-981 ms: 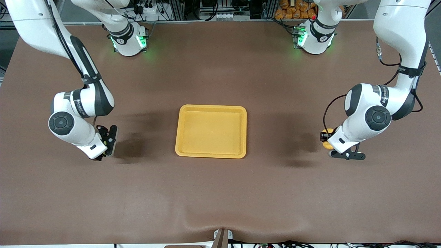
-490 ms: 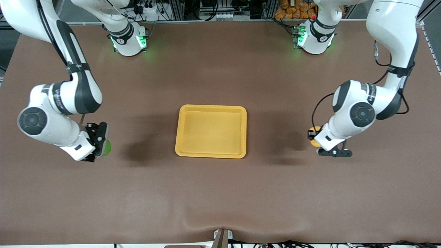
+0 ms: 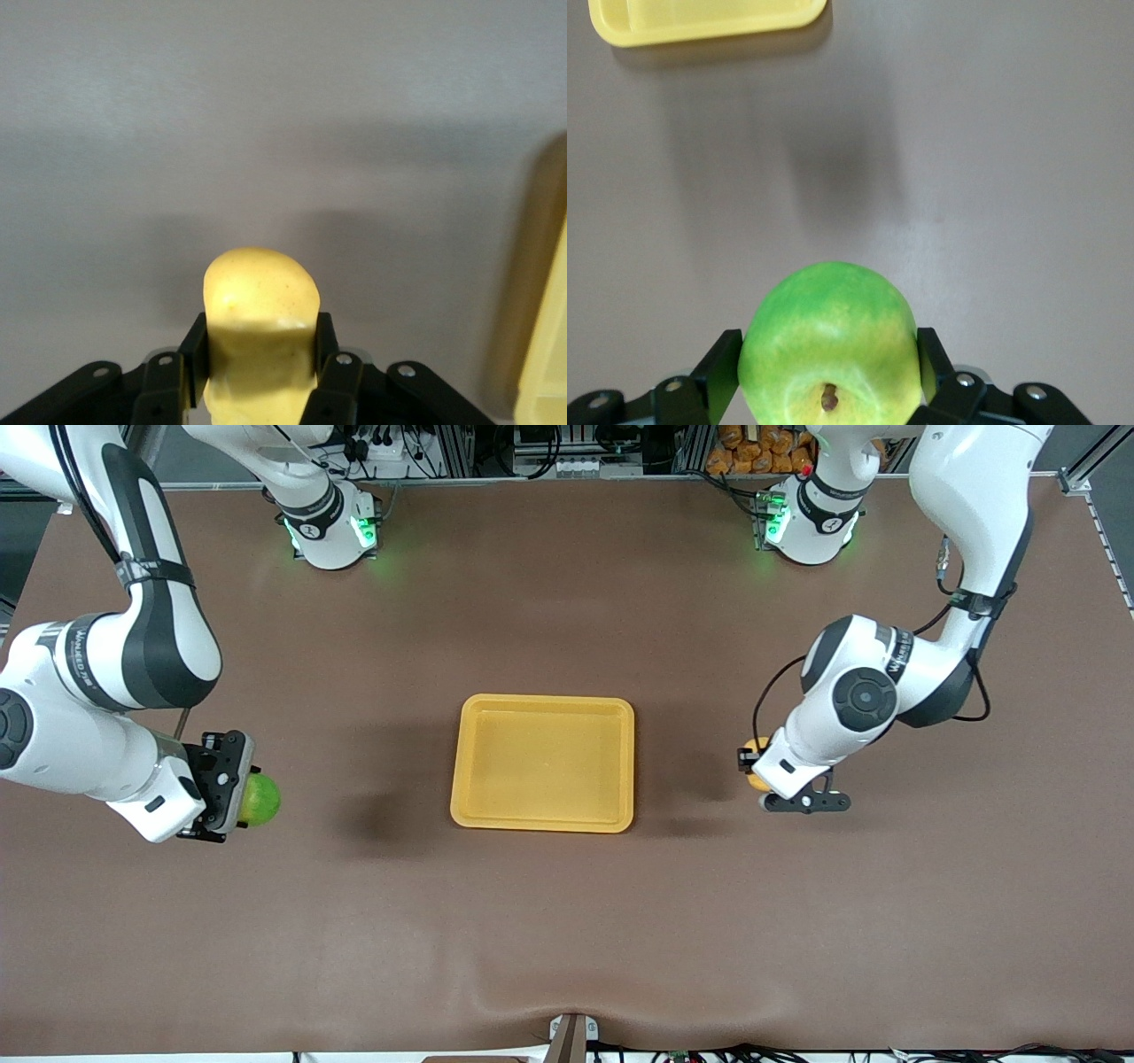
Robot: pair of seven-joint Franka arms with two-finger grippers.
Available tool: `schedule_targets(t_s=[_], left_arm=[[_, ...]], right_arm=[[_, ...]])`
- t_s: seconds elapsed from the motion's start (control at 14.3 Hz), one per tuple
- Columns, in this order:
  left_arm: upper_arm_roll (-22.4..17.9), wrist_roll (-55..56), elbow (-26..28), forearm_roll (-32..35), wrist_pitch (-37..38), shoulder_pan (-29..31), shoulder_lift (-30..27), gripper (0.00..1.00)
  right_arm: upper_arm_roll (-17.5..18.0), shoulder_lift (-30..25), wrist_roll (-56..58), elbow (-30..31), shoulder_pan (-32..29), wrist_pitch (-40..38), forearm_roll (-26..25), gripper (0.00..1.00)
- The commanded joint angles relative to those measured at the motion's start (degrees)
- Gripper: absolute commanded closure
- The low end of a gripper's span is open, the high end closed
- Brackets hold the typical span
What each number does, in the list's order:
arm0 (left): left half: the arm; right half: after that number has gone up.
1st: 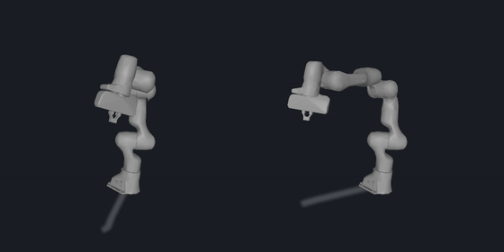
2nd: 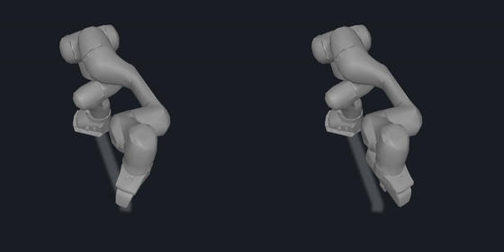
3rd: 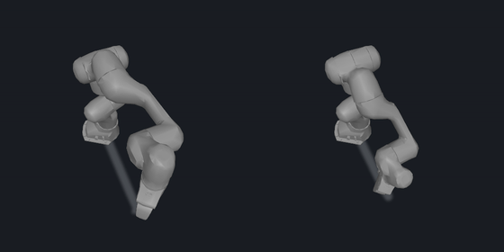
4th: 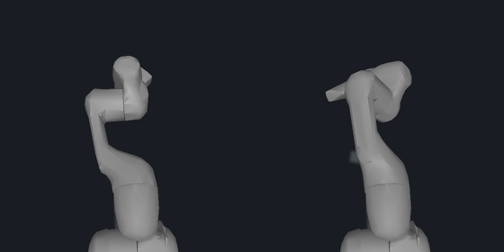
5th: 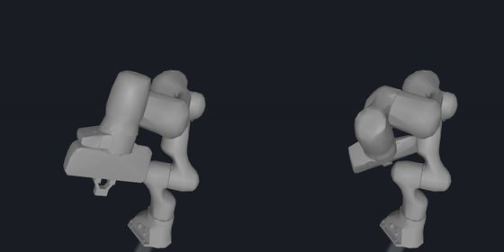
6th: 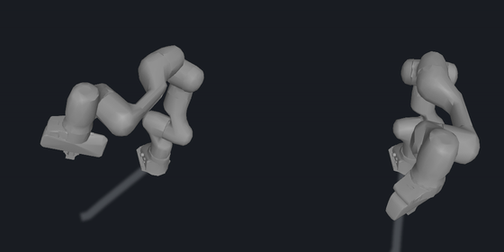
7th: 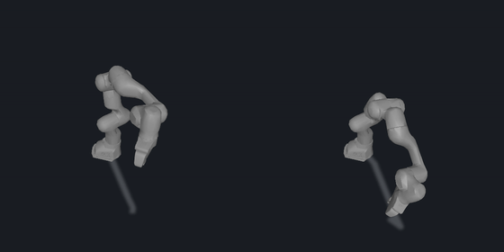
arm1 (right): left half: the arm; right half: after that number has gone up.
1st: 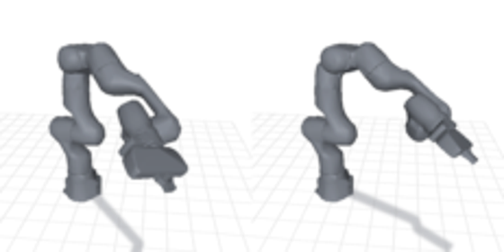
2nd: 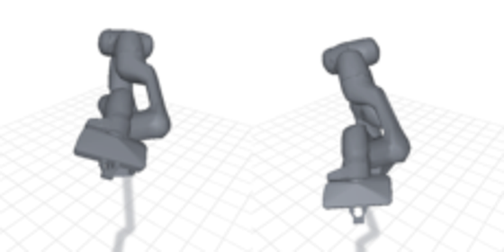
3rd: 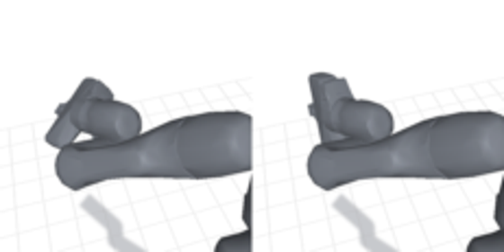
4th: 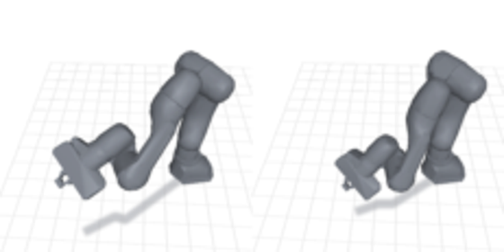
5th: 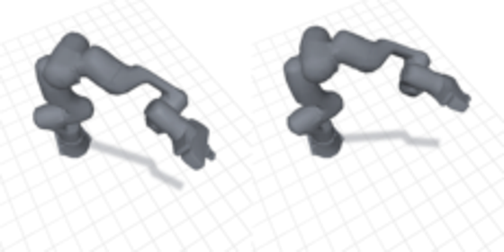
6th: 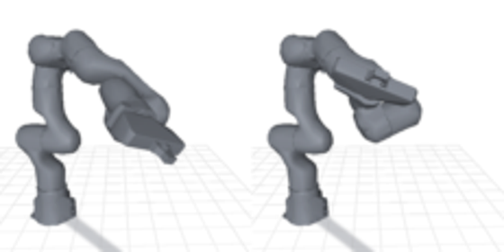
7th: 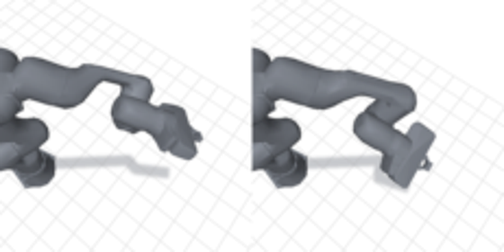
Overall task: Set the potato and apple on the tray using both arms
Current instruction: 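Lift and carry the apple and potato toward the yellow tray with both grippers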
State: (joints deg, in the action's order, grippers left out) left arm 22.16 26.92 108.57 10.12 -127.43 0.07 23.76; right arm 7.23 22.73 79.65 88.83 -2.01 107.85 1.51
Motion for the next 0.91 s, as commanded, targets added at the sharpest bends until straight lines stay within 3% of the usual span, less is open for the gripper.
schedule_targets(t_s=[0.0,0.42,0.84], left_arm=[[0.0,5.1,-1.8,1.0,0.6,-3.9,0.9,0.98],[0.0,10.0,-8.2,1.0,0.1,-10.4,5.2,0.98],[-0.6,15.4,-17.9,1.0,0.0,-16.9,13.5,0.97]], right_arm=[[0.2,0.3,0.0,-1.7,1.9,-1.2,1.8,1.0],[0.2,0.3,-7.6,-1.9,8.0,-1.2,1.7,1.0],[0.1,0.7,-12.2,-1.4,13.7,-1.2,1.7,1.0]])
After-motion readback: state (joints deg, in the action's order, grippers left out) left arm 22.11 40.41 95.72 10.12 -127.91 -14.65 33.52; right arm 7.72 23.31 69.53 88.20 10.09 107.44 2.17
